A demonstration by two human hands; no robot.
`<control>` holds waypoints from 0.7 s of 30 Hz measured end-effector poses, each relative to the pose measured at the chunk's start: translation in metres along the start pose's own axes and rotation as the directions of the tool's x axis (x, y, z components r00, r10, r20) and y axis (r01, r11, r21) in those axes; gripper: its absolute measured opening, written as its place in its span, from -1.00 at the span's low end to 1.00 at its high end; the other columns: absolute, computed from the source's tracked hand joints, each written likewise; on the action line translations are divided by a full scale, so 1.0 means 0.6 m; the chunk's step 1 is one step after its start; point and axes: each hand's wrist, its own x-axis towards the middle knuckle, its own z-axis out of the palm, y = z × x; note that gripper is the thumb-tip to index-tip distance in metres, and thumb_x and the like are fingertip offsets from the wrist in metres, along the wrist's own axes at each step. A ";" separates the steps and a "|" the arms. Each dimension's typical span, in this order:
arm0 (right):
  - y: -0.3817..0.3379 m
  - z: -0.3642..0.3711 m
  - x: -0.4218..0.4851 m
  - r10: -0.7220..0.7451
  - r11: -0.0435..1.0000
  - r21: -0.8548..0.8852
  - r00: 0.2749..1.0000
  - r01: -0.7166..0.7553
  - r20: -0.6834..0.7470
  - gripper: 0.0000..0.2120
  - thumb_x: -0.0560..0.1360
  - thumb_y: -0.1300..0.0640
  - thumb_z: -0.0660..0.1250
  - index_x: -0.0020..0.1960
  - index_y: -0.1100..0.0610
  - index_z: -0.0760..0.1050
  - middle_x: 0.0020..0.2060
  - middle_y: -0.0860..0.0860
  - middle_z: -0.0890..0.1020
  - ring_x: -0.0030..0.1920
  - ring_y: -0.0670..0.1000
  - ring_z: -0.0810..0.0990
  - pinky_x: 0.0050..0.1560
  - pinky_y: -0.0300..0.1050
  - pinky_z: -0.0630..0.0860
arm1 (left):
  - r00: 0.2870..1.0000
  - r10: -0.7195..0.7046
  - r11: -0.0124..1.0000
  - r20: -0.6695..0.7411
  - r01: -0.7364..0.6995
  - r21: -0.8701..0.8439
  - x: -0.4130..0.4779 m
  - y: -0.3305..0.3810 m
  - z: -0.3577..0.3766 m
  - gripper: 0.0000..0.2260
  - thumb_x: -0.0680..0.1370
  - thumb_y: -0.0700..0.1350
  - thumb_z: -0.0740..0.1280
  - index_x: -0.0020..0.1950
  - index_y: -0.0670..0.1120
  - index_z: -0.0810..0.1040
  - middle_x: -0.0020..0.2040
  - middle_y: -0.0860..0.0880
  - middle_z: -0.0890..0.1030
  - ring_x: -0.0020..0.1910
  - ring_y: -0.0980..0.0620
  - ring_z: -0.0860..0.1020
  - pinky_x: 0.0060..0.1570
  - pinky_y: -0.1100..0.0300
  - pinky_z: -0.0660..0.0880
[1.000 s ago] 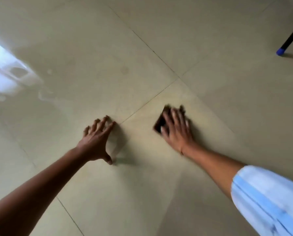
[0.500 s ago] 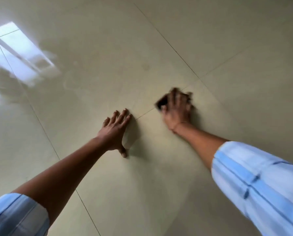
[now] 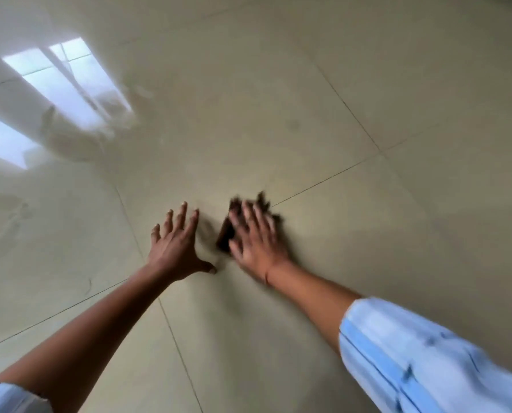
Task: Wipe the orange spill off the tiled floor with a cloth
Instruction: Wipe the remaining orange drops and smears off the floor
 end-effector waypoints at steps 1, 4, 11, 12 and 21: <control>-0.006 0.004 -0.061 -0.118 0.993 0.010 0.991 0.118 0.061 -0.36 0.46 -0.17 0.09 0.49 0.03 0.23 0.48 0.17 0.26 0.47 0.20 0.23 0.40 0.11 0.08 | 1.000 -0.024 1.000 0.013 0.024 0.009 -0.008 -0.020 -0.006 0.23 0.17 0.33 0.52 0.57 0.02 -0.18 0.58 -0.05 -0.25 0.56 -0.16 -0.17 0.49 -0.20 -0.03; 0.096 -0.026 -0.127 -0.138 0.988 -0.057 0.985 0.145 0.107 -0.35 0.43 -0.22 0.10 0.47 0.01 0.25 0.47 0.16 0.29 0.44 0.21 0.29 0.34 0.22 0.31 | 0.996 -0.044 0.999 0.071 0.043 0.017 -0.035 -0.052 -0.008 0.25 0.15 0.33 0.53 0.57 0.03 -0.19 0.58 -0.05 -0.24 0.56 -0.18 -0.14 0.47 -0.23 0.03; -0.108 -0.003 0.092 -0.031 0.999 -0.015 0.997 0.033 0.068 -0.37 0.53 -0.13 0.10 0.53 0.04 0.08 0.54 0.15 0.06 0.52 0.18 -0.01 0.45 0.13 -0.07 | 0.999 -0.040 0.999 0.014 0.041 -0.031 -0.055 -0.088 0.023 0.24 0.16 0.30 0.55 0.57 0.02 -0.19 0.58 -0.02 -0.23 0.56 -0.12 -0.14 0.44 -0.15 0.15; -0.136 0.013 0.055 -0.163 0.986 -0.012 0.982 0.165 0.099 -0.37 0.51 -0.14 0.11 0.53 0.02 0.11 0.53 0.15 0.11 0.52 0.16 0.04 0.45 0.11 -0.03 | 0.998 -0.057 0.998 0.005 0.057 -0.029 -0.061 -0.099 0.022 0.23 0.17 0.30 0.55 0.57 0.02 -0.18 0.58 -0.03 -0.23 0.56 -0.13 -0.13 0.44 -0.15 0.16; -0.063 -0.024 0.098 -0.049 0.996 -0.078 0.997 0.053 0.051 -0.33 0.47 -0.24 -0.02 0.53 -0.01 0.11 0.53 0.13 0.10 0.52 0.16 0.07 0.44 0.11 0.01 | 0.985 -0.169 0.984 0.020 0.170 -0.052 -0.079 -0.194 0.010 0.30 0.10 0.34 0.55 0.57 0.02 -0.21 0.58 -0.03 -0.24 0.56 -0.17 -0.15 0.44 -0.22 0.15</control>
